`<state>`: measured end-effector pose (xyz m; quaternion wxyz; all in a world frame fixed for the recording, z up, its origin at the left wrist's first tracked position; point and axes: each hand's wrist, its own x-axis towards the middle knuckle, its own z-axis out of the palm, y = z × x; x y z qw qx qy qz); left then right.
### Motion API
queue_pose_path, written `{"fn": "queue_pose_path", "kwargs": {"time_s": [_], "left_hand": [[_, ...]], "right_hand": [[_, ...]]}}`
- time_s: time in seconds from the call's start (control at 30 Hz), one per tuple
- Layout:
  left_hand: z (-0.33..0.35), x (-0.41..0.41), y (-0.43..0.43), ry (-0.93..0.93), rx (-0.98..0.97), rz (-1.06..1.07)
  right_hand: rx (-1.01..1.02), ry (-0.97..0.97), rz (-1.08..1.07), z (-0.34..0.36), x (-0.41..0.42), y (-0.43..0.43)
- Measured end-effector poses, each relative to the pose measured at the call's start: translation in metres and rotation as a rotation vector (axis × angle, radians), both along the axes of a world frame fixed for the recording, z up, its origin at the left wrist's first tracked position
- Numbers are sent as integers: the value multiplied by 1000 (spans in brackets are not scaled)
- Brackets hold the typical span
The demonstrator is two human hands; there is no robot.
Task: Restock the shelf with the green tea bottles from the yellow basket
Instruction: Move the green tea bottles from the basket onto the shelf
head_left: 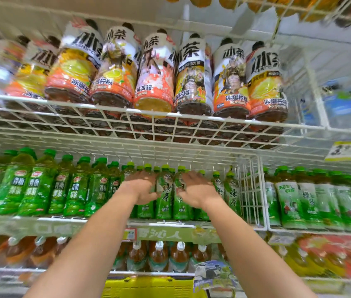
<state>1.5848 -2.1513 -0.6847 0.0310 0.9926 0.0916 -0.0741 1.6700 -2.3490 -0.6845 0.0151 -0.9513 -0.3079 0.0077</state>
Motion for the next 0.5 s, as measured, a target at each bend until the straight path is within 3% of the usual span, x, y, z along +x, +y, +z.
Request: {"fn": "queue_pose_path", "kwargs": {"time_s": [0.2,0.5], "left_hand": [[6,-61,-7,-85,129,20],[15,-132,7,-146,199,49]], "right_hand": [[-97,-61,22,20,-56,-1],[-2,-138,112,3,-119,19]]}}
